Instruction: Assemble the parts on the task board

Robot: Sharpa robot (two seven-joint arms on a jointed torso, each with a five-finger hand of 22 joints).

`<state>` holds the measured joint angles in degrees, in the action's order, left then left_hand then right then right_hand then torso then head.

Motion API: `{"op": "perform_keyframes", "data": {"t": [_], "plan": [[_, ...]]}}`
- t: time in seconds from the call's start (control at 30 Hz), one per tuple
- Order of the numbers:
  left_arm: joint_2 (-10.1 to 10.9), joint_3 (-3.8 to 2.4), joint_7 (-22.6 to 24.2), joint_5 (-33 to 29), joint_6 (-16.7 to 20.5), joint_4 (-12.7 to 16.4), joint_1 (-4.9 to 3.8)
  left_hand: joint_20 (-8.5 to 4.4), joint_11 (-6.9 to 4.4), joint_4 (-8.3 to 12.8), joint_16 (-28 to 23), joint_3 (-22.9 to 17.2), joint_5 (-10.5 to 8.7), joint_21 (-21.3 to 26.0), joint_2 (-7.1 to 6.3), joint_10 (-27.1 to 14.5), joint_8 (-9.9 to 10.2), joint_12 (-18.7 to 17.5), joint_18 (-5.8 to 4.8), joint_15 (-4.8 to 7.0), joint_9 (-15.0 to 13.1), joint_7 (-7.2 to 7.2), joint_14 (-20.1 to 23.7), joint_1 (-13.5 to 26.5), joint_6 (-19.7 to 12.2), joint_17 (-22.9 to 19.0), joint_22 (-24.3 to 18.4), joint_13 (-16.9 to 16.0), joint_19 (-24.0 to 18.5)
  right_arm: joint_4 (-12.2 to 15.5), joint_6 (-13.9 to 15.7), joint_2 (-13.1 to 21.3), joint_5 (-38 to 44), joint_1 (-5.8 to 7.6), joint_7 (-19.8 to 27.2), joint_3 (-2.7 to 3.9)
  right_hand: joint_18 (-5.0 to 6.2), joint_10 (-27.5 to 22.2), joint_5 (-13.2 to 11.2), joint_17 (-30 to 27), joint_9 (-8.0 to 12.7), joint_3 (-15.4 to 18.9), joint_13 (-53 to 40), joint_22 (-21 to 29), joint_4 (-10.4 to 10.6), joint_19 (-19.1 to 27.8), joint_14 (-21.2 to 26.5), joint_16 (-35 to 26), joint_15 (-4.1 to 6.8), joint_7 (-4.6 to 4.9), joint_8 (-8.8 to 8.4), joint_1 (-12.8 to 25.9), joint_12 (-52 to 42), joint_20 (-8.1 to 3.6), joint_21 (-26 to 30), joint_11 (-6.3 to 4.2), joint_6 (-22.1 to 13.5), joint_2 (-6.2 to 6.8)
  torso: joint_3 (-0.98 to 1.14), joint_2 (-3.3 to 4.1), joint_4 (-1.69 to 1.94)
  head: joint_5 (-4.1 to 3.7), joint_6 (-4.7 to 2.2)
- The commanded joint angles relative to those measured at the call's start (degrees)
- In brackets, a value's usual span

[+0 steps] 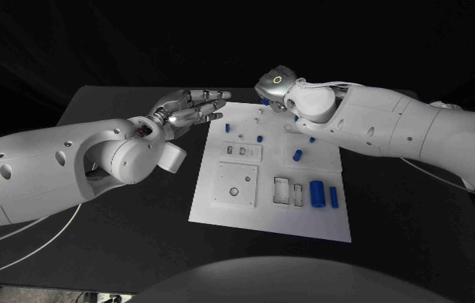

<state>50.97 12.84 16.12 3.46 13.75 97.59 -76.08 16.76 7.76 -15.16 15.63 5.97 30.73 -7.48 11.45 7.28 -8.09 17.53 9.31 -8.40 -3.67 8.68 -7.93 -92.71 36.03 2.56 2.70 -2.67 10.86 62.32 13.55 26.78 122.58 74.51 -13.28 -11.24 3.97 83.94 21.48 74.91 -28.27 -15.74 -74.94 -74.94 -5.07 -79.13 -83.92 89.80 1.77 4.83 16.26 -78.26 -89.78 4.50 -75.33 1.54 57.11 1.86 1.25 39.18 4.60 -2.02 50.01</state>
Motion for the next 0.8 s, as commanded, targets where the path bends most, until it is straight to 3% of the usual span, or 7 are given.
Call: {"op": "perform_keyframes", "data": {"t": [0.03, 0.27, 0.8], "plan": [[-0.05, -0.04, 0.27, 0.26, -0.86, 0.23, -0.03, 0.03, 0.34, -0.01, 0.38, -0.23, 0.24, -0.21, 0.13, 0.17, -0.35, 0.26, -0.86, -0.12, -0.07, 0.44, -0.31, -0.62, 0.12, 0.09, 0.02, -0.09, 0.42, -0.25, -1.36, -0.31, 1.97, -0.29, 1.11, -0.04, -0.23, 6.06, -0.27, 15.09, -6.79, -0.07, -15.06, -10.18, -0.15, -0.21, -6.08, 0.2, 0.52, -0.16, 0.0, 0.35, -0.22, -0.13, -0.19, -0.52, -0.08, 0.44, 0.01, 0.03, 0.03, 0.08, -0.01], [-0.05, -0.04, 0.3, 0.26, -0.82, 0.25, -0.03, 0.03, 0.34, -0.01, 0.38, -0.23, 0.24, -0.21, 0.13, 0.17, -0.35, 0.26, -0.86, -0.12, -0.07, 0.44, -0.31, -0.62, 0.12, 0.09, 0.02, -0.09, 0.42, -0.6, -1.23, -0.7, 1.46, -0.95, 1.77, -0.05, -0.24, 6.06, -0.54, 15.09, -6.79, -0.09, -15.06, -10.2, -0.12, -0.25, -6.08, 0.2, 0.58, -0.23, -0.13, 0.48, -0.22, -0.2, -0.24, -0.52, -0.12, 0.46, -0.05, 0.01, -0.13, 0.29, -0.01], [-0.11, -0.04, 0.29, 0.26, -0.83, 0.1, -0.03, 0.03, 0.41, -0.09, 0.5, -0.3, 0.23, -0.24, 0.11, 0.17, -0.38, 0.33, -0.91, -0.17, -0.06, 0.51, -0.36, -0.6, 0.1, 0.11, 0.03, -0.09, 0.48, -0.58, 0.0, -0.57, -0.4, -1.27, 2.52, -0.05, -0.17, 6.06, -0.95, 15.09, -6.83, -0.17, -15.06, -10.1, -0.05, -0.02, -6.08, 0.2, 0.67, -0.3, -0.26, 0.65, -0.22, -0.31, 0.07, -0.56, -0.08, 0.33, -0.03, -0.03, -0.12, 0.37, -0.01]]}}
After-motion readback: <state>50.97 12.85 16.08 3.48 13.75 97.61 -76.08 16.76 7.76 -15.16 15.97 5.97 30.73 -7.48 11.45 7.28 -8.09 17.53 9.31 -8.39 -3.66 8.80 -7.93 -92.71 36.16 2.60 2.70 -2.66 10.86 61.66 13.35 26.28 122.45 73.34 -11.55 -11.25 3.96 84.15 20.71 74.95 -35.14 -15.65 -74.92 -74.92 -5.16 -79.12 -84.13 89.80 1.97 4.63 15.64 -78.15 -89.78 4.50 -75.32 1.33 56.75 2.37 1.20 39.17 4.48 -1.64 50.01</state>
